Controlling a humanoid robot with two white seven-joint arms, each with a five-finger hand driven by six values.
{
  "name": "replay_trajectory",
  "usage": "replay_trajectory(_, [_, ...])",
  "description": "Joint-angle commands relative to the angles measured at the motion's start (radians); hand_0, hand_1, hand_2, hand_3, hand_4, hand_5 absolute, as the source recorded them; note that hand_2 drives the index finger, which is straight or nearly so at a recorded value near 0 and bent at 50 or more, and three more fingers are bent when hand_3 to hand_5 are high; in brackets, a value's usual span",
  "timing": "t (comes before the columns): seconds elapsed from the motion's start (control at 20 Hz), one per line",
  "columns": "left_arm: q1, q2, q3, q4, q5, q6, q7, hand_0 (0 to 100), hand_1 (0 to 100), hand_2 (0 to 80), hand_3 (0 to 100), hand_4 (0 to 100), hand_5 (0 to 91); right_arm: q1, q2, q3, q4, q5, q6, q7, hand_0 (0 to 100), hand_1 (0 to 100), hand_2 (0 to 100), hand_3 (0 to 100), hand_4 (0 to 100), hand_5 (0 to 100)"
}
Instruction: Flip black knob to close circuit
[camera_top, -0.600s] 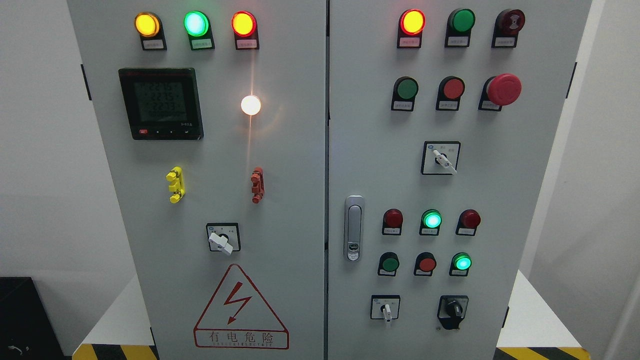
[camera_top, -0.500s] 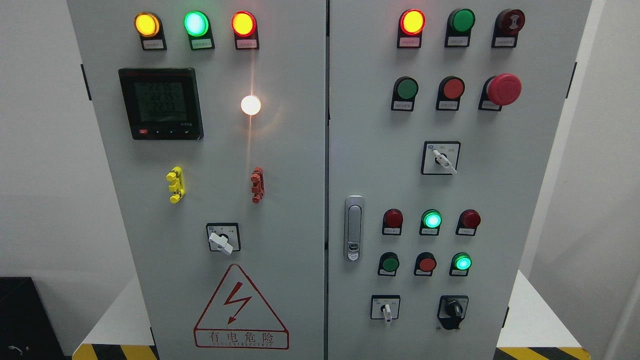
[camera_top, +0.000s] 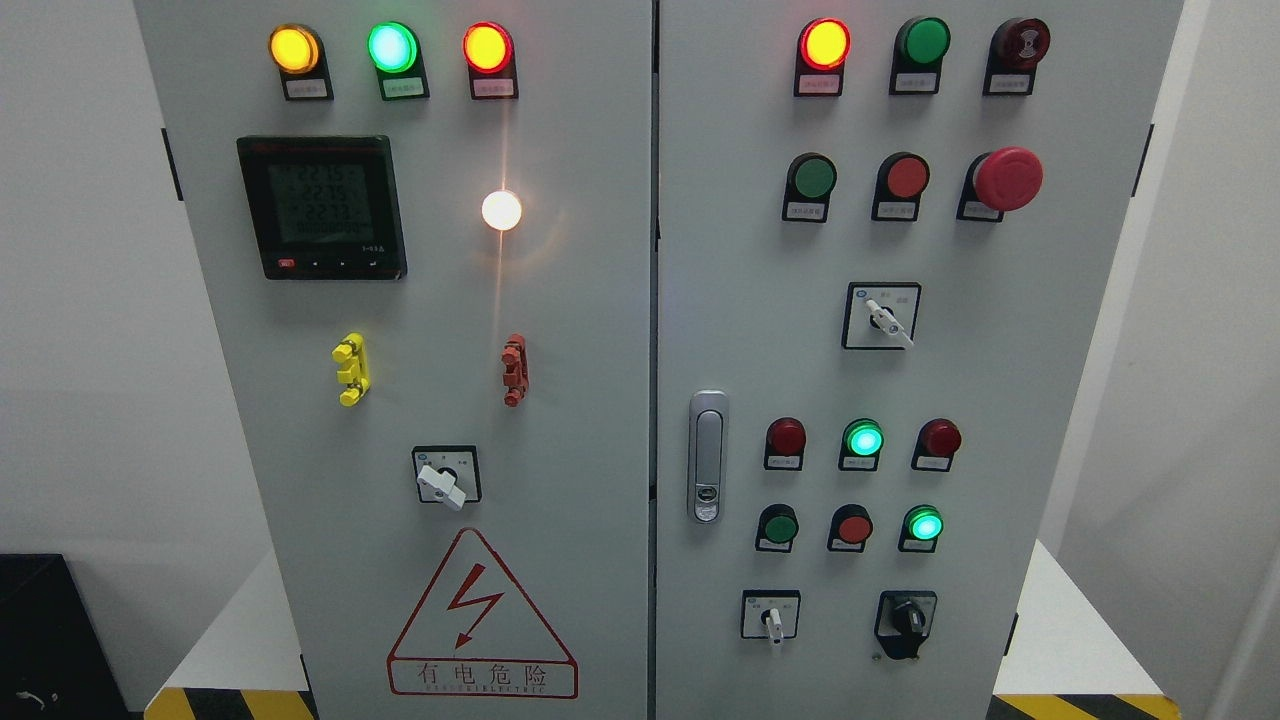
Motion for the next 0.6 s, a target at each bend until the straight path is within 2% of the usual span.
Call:
replay_trajectory(0.0, [0.000,0.000,-0.001,-0.001,0.000,-0.001,0.000,12,56,0.0,0,0,0.0,0.004,0.003,0.007,-0.045,-0.022,0.007,0.025,0,0,0,0,0,0])
replay_trajectory(0.15, [0.000,0.000,0.000,0.001,0.000,-0.001,0.000,12,56,0.0,0,0,0.0,0.006,-0.002,0.011,-0.092,-0.007,0.015,0.055,0,0,0,0,0,0])
replay_trajectory(0.25, [0.000,0.000,0.000,0.001,0.000,-0.001,0.000,12,56,0.0,0,0,0.0,0.006,-0.006,0.028,-0.121,0.054,0.016,0.055,0,0,0,0,0,0])
replay_trajectory(0.55, [0.000,0.000,0.000,-0.001,0.000,-0.001,0.000,12,56,0.0,0,0,0.0,0.009,-0.016,0.028,-0.248,0.206,0.046,0.043,0,1,0,0,0,0])
